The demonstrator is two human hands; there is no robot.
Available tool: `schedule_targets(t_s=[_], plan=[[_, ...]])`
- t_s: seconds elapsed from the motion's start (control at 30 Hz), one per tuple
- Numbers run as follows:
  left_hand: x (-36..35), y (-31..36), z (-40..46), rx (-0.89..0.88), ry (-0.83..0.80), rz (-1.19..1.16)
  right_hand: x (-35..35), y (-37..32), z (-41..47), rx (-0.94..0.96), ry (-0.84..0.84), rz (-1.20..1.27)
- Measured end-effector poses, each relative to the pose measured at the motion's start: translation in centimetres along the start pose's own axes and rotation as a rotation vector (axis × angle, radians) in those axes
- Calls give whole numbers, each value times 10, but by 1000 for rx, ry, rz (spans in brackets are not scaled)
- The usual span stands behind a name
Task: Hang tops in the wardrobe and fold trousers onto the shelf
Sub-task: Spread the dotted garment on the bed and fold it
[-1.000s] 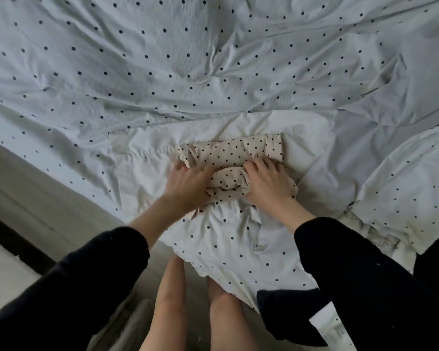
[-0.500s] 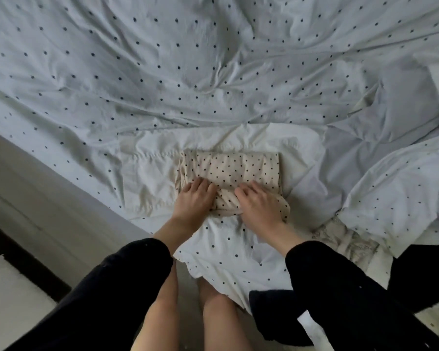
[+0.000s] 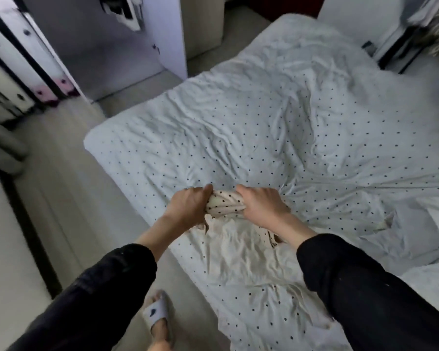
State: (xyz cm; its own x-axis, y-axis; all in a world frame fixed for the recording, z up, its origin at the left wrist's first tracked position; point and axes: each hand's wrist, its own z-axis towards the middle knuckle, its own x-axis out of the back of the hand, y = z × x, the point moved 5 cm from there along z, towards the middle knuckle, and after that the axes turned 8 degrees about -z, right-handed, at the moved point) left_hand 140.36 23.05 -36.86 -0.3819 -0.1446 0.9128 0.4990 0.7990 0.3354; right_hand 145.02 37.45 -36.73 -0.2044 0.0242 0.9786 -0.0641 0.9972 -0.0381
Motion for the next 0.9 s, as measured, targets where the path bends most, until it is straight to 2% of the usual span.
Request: schedule_targets(t_s=[0.07,0.17,0.23,0.5,0.7,0.9], plan=[[29,-27,-9,-51,172,39,27,-30,24,38,159,-95],[80,-111,-24,-170,480,51,65,-107,78,101,454,-187],[105,-165,-27,-215,592,80,77,-152,113,131,603,-164],[196,-340,-19,-175,727,217,122,-290,260,290,794,-141],[262,-434,46,-165,750,298,168,-328,385,356,890,-197],[368,-510,151,-193,854,465,238,-333,534,381,1027,-221]])
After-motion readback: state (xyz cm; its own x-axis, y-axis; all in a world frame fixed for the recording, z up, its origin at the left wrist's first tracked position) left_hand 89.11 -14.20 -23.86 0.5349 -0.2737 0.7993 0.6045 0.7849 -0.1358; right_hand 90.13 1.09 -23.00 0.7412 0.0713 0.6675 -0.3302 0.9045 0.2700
